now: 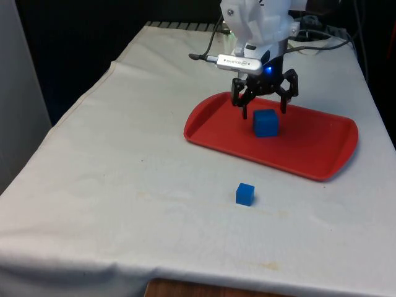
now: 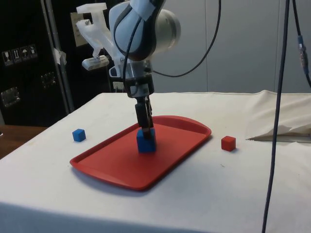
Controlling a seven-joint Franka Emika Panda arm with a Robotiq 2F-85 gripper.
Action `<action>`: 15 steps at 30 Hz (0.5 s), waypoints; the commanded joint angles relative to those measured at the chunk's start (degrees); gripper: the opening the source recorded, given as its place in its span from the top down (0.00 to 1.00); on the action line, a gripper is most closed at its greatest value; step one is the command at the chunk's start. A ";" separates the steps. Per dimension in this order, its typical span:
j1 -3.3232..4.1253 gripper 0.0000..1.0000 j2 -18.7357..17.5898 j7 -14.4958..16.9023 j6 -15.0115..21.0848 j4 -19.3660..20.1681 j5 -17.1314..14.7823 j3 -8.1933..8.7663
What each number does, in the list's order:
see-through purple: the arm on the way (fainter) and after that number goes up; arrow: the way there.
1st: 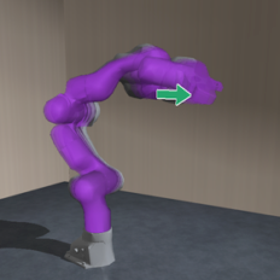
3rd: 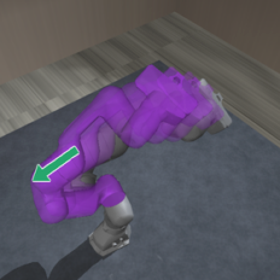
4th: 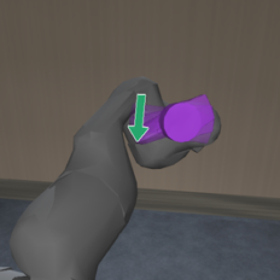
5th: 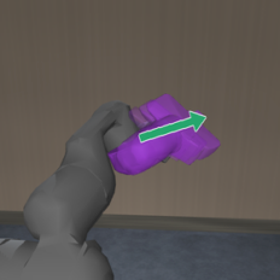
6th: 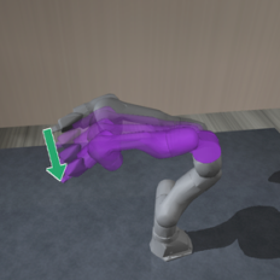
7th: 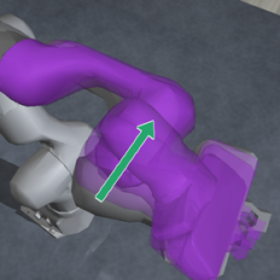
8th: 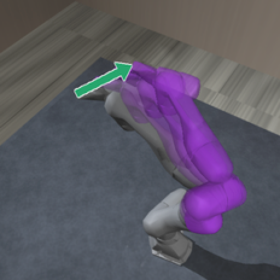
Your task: Pick up the largest block and place it onto the tray.
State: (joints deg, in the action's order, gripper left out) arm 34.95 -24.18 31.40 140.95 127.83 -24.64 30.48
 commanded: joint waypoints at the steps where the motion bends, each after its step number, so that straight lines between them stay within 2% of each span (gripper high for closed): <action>1: 0.23 0.00 1.09 -0.17 -0.23 0.40 0.34 0.34; 3: 0.34 0.00 1.95 -0.23 -0.34 0.57 0.57 0.52; 4: 0.00 0.00 1.26 0.00 -0.34 0.11 0.06 0.11; 5: 0.34 0.00 2.35 -0.29 -0.46 0.69 0.63 0.57; 13: 0.46 0.00 6.42 -0.92 -0.80 1.83 1.78 0.63; 14: 0.00 0.00 5.96 -0.11 -0.63 1.60 0.86 0.17; 15: 0.46 0.00 6.88 -1.09 -0.97 1.89 2.06 0.69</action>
State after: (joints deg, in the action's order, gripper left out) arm 34.95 -17.82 31.17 140.20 129.43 -23.61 30.65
